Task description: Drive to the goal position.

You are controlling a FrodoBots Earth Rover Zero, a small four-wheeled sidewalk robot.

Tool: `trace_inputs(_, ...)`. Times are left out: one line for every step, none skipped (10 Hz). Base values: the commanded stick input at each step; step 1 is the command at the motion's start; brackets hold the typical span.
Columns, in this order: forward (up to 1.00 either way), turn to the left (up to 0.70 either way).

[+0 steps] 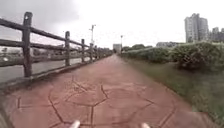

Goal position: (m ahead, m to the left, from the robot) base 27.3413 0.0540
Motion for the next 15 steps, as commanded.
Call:
trace_inputs(0.70,0.00)
trace_inputs(0.70,0.00)
trace_inputs(0.70,0.00)
trace_inputs(0.70,0.00)
trace_inputs(0.70,0.00)
trace_inputs(0.70,0.00)
trace_inputs(0.70,0.00)
trace_inputs(0.70,0.00)
trace_inputs(0.70,0.00)
trace_inputs(0.70,0.00)
trace_inputs(0.70,0.00)
trace_inputs(0.70,0.00)
trace_inputs(0.70,0.00)
trace_inputs(0.70,0.00)
trace_inputs(0.70,0.00)
